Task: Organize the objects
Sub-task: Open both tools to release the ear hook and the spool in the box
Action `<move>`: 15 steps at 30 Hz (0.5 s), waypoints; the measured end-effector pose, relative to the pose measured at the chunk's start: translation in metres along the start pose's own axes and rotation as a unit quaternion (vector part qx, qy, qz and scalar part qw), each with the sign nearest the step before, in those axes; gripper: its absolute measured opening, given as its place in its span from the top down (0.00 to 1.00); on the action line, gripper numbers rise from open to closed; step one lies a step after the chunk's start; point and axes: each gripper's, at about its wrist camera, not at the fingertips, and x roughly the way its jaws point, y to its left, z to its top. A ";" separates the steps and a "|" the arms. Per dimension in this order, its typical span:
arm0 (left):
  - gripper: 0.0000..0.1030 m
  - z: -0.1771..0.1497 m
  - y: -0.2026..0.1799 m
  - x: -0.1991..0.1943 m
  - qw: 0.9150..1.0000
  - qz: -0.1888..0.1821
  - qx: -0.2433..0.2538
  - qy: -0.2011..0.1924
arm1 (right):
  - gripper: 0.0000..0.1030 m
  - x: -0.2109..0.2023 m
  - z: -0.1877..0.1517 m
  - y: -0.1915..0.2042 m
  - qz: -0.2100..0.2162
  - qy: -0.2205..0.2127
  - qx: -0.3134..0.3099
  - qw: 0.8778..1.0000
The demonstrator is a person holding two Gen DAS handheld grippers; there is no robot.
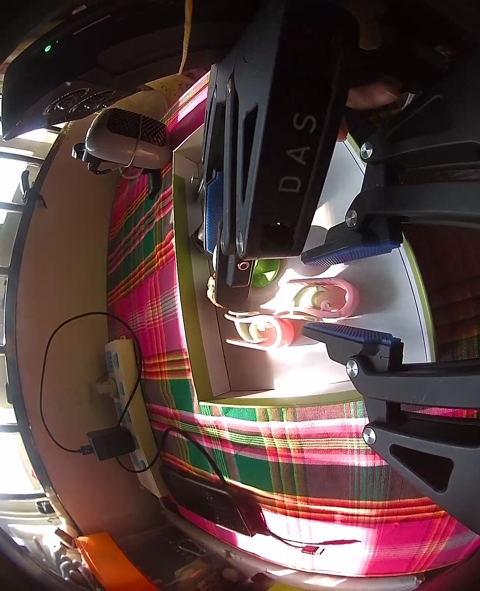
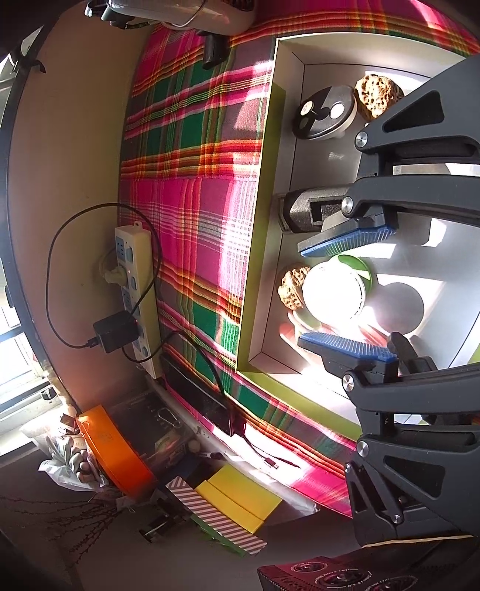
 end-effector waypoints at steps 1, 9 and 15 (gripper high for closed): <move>0.71 0.000 0.000 -0.002 1.000 0.002 -0.001 -0.003 | 0.57 -0.001 0.000 0.000 -0.001 -0.001 0.000 1.000; 0.69 -0.002 -0.002 -0.014 1.000 0.002 -0.002 -0.011 | 0.57 -0.014 -0.001 0.005 0.001 -0.012 0.004 1.000; 0.69 -0.007 -0.003 -0.028 1.000 0.003 -0.002 -0.023 | 0.57 -0.033 -0.002 0.007 0.000 -0.033 0.005 0.999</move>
